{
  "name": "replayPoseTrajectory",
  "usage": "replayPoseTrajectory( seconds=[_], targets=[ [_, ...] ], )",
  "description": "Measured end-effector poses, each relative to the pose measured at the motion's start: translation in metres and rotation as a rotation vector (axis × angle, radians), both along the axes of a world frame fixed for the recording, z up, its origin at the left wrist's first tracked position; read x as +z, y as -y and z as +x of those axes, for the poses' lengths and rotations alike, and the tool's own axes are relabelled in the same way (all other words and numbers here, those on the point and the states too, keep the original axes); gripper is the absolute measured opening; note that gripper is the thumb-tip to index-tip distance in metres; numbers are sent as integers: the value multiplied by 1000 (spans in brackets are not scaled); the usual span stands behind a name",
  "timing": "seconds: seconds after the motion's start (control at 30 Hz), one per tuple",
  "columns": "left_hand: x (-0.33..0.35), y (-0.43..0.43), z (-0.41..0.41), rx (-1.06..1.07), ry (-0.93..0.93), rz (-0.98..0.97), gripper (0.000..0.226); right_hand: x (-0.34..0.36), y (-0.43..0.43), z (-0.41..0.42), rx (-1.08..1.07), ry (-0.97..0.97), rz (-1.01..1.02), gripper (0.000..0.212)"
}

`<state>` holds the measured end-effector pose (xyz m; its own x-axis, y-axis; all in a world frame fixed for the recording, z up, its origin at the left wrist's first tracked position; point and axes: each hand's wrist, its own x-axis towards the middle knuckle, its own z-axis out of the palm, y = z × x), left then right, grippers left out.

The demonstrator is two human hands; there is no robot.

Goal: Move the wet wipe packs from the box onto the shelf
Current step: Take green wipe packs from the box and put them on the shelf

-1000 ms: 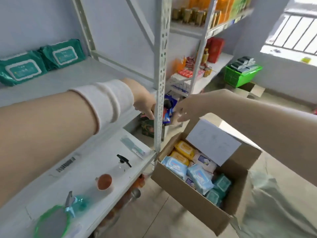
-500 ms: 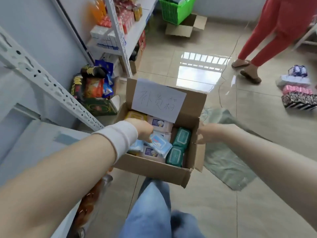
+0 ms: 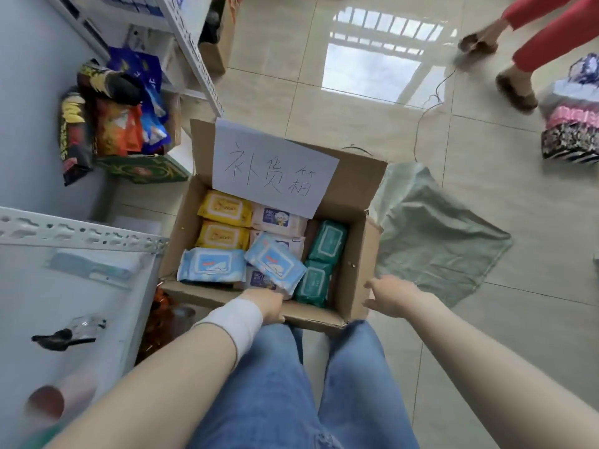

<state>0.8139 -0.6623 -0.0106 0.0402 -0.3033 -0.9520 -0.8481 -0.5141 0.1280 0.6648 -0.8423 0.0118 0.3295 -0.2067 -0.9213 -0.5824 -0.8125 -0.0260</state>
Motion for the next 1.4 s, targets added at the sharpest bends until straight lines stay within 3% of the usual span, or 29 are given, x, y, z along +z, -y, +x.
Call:
replayPoseTrajectory(
  seconds=[0.23,0.53,0.67,0.83,0.97,1.13,1.3,1.4],
  targets=[
    [-9,32,-14,371,-16,42,49,-23,74,31,209,51,71,53],
    [-32,80,-97,917,18,-21,50,-63,139,75,561,96,160,52],
    [-40,84,-125,1199,-6,-86,50,-76,135,99,575,102,109,58],
    [-118,86,-138,1513,31,-99,63,-158,114,126,681,116,124,76],
    [-213,84,-133,1525,207,-7,71,-248,98,142,717,133,147,89],
    [-288,73,-124,1554,273,1,78,-319,93,149,1042,66,88,109],
    [-324,58,-110,1445,224,57,73,-351,86,154,1258,94,42,103],
    [-328,55,-106,1341,270,92,52,-354,80,158,1375,117,0,96]
  ],
)
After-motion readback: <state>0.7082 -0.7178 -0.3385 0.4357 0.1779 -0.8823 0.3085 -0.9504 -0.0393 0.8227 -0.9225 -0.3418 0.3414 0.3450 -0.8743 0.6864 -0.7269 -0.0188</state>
